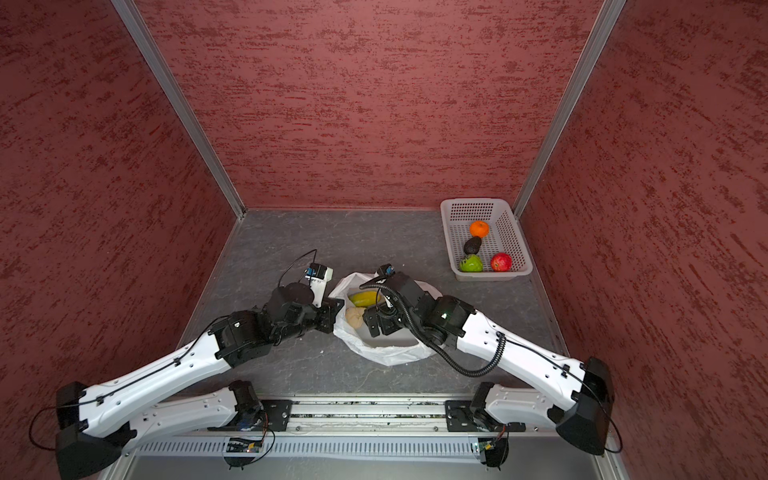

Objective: Untie the knot of the plastic bag and take out the fruit
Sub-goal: 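Move the right gripper back over the bag opening toward the banana, then lower the open right gripper into the bag around the yellow banana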

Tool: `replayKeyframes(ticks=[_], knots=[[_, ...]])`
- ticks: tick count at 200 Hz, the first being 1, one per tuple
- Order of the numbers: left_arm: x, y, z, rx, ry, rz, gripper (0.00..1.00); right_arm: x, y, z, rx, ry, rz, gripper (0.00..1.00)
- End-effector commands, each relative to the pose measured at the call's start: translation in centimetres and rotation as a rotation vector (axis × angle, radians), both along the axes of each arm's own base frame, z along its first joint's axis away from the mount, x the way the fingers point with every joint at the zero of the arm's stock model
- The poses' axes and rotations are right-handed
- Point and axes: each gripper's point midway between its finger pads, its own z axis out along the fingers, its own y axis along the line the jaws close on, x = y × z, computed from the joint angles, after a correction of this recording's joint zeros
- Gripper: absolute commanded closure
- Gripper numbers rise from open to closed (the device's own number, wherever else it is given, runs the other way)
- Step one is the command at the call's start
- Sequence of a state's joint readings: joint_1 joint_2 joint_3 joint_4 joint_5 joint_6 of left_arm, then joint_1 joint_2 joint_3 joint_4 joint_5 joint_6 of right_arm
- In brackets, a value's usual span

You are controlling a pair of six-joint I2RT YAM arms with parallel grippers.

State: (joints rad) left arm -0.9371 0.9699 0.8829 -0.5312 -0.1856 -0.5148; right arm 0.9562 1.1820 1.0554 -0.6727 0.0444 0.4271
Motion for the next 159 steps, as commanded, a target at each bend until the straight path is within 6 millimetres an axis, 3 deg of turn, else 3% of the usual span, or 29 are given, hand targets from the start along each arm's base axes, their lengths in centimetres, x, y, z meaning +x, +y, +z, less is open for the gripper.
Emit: replayKeyframes(ticks=[1,29,68,105,159], knots=[[0.1,-0.1,0.7,-0.026,0.013,0.0,1.0,-0.1,1.6,1.3,0.066,-0.045,0.062,0.02],[0.4,0.1,0.9,-0.051,0.026,0.015,1.0,-1.3,2.9,0.6,0.089,-0.038,0.139,0.04],[0.9,0.2,1.0,-0.049,0.036,0.02,1.0,-2.8,2.3,-0.3,0.076,-0.044,0.198,0.05],[0.8,0.0,1.5,-0.053,0.011,-0.007,1.0,-3.7,2.5,-3.2,0.04,0.04,0.263,0.02],[-0.7,-0.2,1.0,-0.043,-0.029,-0.078,1.0,-1.8,3.9,-4.1,0.17,0.198,0.309,0.02]])
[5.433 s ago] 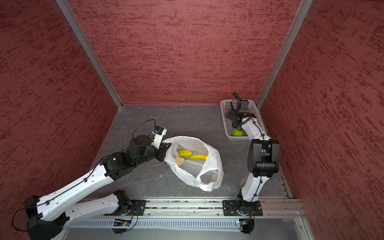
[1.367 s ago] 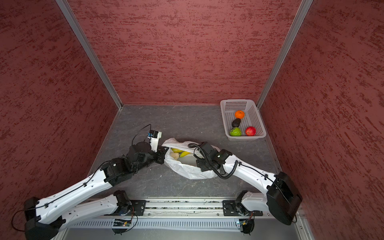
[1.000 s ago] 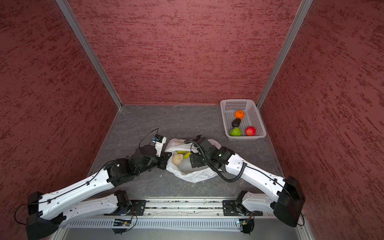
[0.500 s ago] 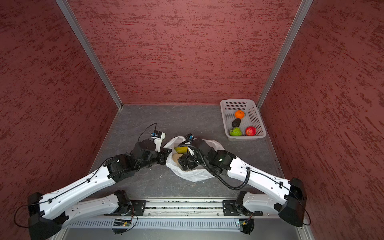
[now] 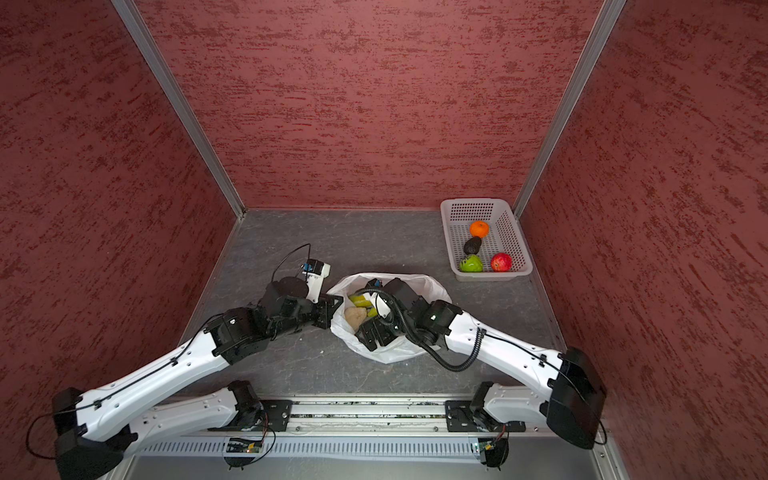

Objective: Untie the knot of the plastic bag and take out the fruit
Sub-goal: 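Lower the open right gripper into the bag around the yellow banana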

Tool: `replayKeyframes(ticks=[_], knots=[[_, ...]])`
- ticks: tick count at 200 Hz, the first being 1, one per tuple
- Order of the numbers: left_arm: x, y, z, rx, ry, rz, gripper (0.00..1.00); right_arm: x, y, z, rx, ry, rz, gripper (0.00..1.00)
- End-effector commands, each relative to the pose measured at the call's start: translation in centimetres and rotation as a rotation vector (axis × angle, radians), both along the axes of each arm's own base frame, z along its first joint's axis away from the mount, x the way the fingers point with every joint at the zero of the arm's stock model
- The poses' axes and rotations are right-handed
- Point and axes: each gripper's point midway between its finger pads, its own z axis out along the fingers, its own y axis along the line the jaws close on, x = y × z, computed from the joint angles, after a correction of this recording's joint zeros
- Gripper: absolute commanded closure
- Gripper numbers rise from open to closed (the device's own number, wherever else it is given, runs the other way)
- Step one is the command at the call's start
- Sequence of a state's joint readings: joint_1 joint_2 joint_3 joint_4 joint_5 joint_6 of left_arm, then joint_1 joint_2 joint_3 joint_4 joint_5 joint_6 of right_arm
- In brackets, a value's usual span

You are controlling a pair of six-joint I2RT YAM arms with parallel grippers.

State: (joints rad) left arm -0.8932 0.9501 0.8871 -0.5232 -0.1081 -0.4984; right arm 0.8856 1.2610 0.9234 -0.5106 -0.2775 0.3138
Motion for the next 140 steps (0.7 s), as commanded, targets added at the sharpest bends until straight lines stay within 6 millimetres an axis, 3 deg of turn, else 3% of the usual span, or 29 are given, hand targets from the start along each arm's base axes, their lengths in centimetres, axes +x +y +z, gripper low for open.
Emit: replayKeyframes(ticks=[1,46,67,140], knots=[[-0.8,-0.3,0.1,-0.001,-0.037,-0.049,1.0,0.1,1.4,0.8,0.102,0.063,0.074,0.02],[-2.1,-0.7,-1.0,0.025,-0.035,-0.092,1.0,2.6,1.4,1.1,0.159,0.092,0.0,0.02],[-2.3,-0.5,-1.2,0.02,-0.036,-0.085,1.0,3.2,1.0,-0.2,0.114,0.107,-0.056,0.04],[-2.6,-0.1,-0.8,0.015,-0.052,-0.061,1.0,0.8,-0.6,-6.4,-0.067,0.05,-0.265,0.06]])
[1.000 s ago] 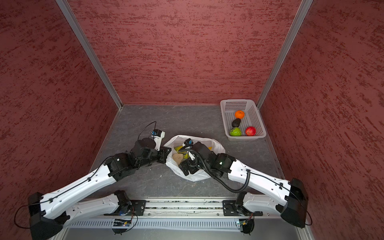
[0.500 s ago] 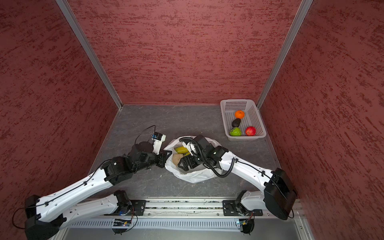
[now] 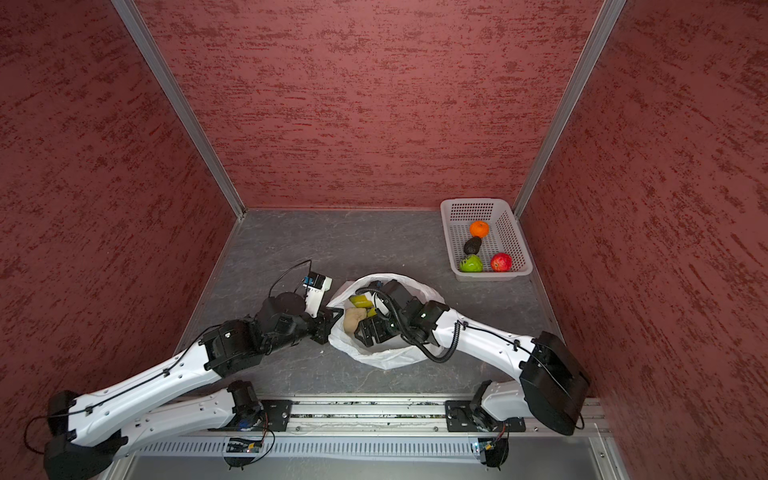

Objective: Untie the knot of the plastic bag and take out the fruit
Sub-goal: 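Lower the open right gripper into the bag around the yellow banana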

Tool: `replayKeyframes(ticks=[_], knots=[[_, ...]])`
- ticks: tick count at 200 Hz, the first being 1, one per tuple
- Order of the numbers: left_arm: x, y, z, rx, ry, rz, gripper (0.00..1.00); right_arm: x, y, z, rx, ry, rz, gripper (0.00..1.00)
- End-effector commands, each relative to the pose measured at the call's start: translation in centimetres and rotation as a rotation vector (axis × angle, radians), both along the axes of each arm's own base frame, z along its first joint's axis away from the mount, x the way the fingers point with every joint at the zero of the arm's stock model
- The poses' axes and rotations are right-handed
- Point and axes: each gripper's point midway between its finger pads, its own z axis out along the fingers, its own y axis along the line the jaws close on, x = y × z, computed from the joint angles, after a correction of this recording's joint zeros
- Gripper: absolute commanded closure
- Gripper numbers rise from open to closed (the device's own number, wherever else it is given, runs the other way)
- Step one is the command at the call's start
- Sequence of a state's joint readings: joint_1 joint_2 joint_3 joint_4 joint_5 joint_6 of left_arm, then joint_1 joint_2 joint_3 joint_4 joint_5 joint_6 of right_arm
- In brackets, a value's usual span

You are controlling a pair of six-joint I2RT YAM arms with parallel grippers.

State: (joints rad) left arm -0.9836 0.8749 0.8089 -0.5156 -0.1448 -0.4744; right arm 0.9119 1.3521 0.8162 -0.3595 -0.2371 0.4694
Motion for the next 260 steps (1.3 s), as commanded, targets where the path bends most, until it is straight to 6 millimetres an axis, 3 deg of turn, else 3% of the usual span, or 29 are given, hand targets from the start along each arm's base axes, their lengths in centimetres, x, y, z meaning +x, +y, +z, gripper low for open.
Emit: replayKeyframes(ticks=[1,23,41,71,99,138,173,229,260], knots=[[0.0,0.0,0.4,-0.009,-0.019,0.011,1.0,0.6,-1.1,-1.4,-0.053,-0.056,-0.148,0.06],[-0.1,-0.3,0.5,-0.017,-0.014,0.003,1.0,-0.3,-2.4,-3.4,-0.112,-0.045,-0.204,0.05],[-0.7,-0.8,-0.3,-0.006,0.012,-0.021,1.0,-0.2,-3.1,-3.9,-0.132,-0.042,-0.248,0.02],[-2.7,-0.9,-2.8,0.052,0.061,-0.065,1.0,2.4,-3.1,-2.1,-0.128,-0.029,-0.402,0.02],[-3.5,-1.1,-4.1,0.06,0.073,-0.077,1.0,4.9,-4.2,-2.1,-0.098,0.072,-0.596,0.02],[-3.0,-2.6,-4.0,0.048,0.054,-0.082,1.0,6.9,-4.7,-3.7,-0.129,0.166,-0.711,0.02],[-1.7,-3.1,-2.1,0.018,-0.006,-0.049,1.0,8.1,-4.5,-4.2,-0.12,0.177,-0.768,0.02],[-0.7,-4.4,-1.3,-0.012,-0.005,-0.061,1.0,11.0,-5.6,-4.9,-0.083,0.157,-0.925,0.13],[-1.0,-4.7,-2.0,-0.005,0.014,-0.084,1.0,12.0,-6.0,-6.0,-0.104,0.163,-0.971,0.18]])
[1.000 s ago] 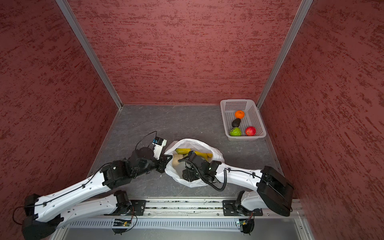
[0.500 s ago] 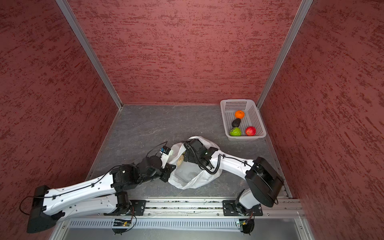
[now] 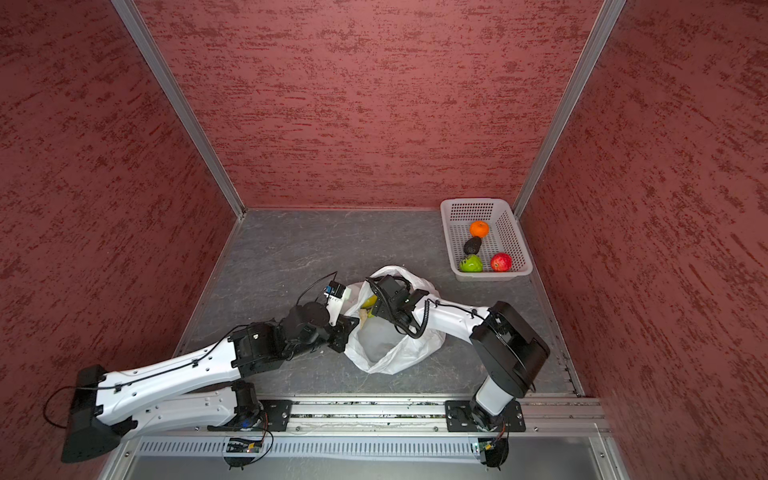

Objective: Untie the knot of the plastic bag and take out the fruit
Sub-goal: 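Lower the open right gripper into the bag around the yellow banana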

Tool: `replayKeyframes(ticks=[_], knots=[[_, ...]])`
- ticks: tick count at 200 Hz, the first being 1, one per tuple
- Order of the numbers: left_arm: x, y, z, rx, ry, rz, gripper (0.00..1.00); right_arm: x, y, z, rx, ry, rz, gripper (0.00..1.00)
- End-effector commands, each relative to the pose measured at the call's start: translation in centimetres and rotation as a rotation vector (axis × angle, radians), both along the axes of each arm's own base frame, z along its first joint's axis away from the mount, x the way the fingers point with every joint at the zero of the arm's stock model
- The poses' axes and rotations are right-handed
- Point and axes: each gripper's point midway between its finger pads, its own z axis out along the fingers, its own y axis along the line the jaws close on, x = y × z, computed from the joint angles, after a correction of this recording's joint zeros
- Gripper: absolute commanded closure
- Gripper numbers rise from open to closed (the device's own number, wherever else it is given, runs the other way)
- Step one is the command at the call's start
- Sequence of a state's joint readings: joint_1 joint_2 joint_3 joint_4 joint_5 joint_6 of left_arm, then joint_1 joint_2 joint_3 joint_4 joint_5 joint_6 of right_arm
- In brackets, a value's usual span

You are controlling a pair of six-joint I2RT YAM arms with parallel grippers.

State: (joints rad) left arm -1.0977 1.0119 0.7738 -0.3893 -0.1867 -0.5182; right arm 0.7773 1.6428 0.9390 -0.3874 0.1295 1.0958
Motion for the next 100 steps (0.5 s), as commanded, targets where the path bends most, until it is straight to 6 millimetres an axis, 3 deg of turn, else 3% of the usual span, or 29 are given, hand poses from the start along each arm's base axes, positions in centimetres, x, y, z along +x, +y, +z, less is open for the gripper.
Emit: replayKeyframes(ticks=[1,26,100], knots=[[0.0,-0.7,1.1,-0.035,-0.014,-0.029,1.0,2.0,-0.4,0.2,0.007,-0.035,-0.114,0.18],[-0.2,-0.7,0.6,-0.032,-0.004,-0.036,1.0,2.8,-0.3,-0.1,-0.007,-0.045,-0.134,0.18],[-0.2,-0.7,0.3,-0.031,-0.005,-0.039,1.0,4.3,-0.2,-0.3,-0.014,-0.076,-0.154,0.02]])
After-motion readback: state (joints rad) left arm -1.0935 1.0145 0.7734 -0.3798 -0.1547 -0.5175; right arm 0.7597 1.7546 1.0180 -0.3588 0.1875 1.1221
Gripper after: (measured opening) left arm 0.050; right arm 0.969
